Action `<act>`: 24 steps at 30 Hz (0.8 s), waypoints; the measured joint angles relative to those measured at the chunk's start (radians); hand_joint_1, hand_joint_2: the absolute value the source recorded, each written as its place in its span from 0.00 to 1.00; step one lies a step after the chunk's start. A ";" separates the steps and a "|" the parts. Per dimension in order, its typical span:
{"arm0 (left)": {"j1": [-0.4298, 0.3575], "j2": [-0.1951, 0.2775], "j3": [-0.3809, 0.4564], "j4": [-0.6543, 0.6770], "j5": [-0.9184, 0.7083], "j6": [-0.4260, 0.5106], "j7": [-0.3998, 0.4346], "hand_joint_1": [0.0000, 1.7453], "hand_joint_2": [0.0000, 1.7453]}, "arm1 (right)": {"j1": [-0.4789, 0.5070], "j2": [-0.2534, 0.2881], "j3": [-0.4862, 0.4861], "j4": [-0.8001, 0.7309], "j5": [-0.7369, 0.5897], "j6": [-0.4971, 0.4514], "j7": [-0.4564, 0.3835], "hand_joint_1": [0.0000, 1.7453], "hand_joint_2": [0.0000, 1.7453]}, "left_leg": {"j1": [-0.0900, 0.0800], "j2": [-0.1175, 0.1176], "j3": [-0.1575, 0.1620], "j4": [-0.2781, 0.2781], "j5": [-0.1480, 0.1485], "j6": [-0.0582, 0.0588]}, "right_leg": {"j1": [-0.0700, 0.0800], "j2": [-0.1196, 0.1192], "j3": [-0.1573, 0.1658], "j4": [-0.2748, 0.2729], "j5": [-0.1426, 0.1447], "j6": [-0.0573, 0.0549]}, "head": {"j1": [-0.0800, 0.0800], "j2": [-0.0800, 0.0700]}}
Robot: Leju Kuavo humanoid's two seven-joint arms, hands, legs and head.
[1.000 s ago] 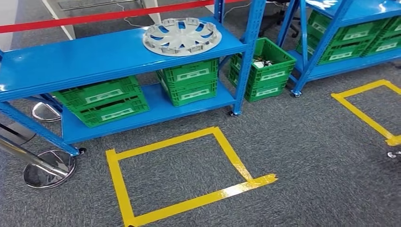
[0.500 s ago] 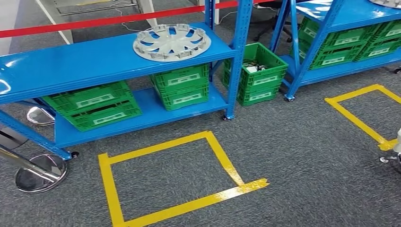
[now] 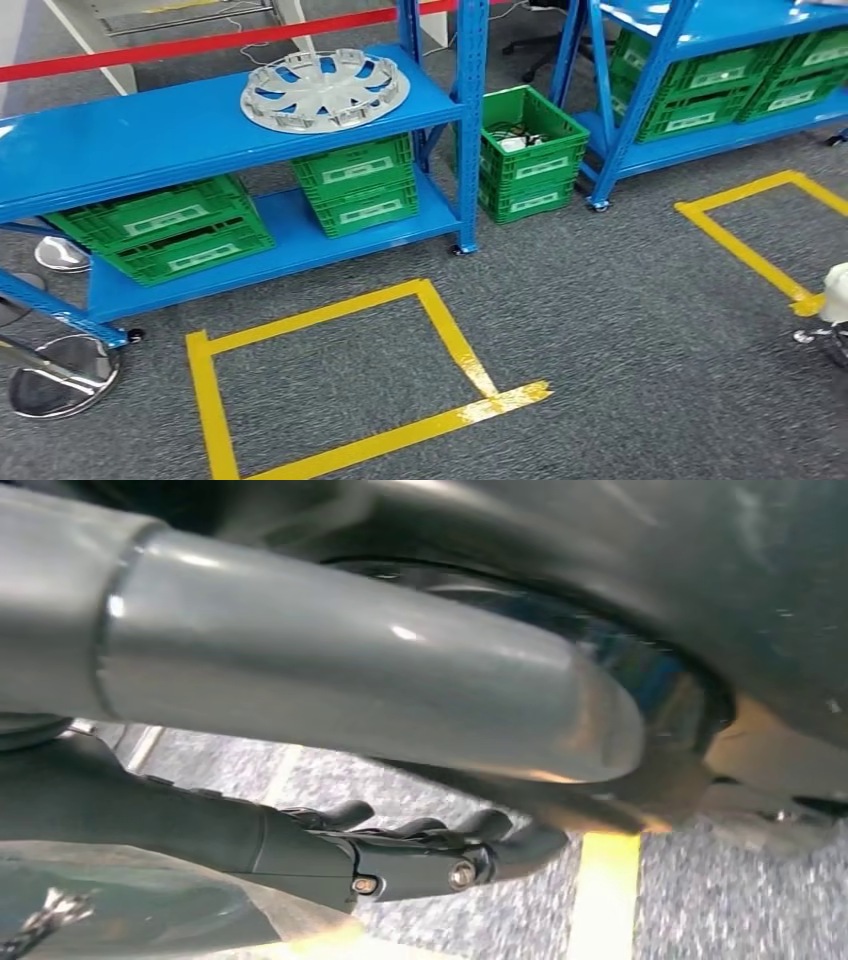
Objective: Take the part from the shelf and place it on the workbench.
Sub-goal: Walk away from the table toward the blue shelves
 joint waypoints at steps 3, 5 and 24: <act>0.005 0.008 0.001 0.002 0.001 0.002 -0.001 0.00 0.00 | 0.000 0.008 0.000 0.000 0.000 -0.003 0.000 0.00 0.00 | -0.030 -0.011 0.038 -0.097 0.033 0.064 | -0.003 0.004 0.015 -0.024 0.002 -0.004 | 0.029 0.000; 0.002 0.005 0.002 0.002 0.001 0.002 -0.001 0.00 0.00 | -0.001 0.004 0.000 0.000 0.000 -0.006 0.000 0.00 0.00 | -0.028 -0.006 0.066 -0.149 0.033 0.058 | -0.007 0.006 0.019 -0.036 0.002 0.000 | 0.016 0.000; -0.003 -0.004 0.007 0.002 -0.002 0.003 -0.002 0.00 0.00 | 0.000 -0.003 0.000 -0.003 0.001 -0.007 -0.005 0.00 0.00 | 0.040 0.007 0.061 0.032 -0.153 -0.118 | -0.049 -0.005 -0.045 0.002 0.035 0.000 | 0.002 0.000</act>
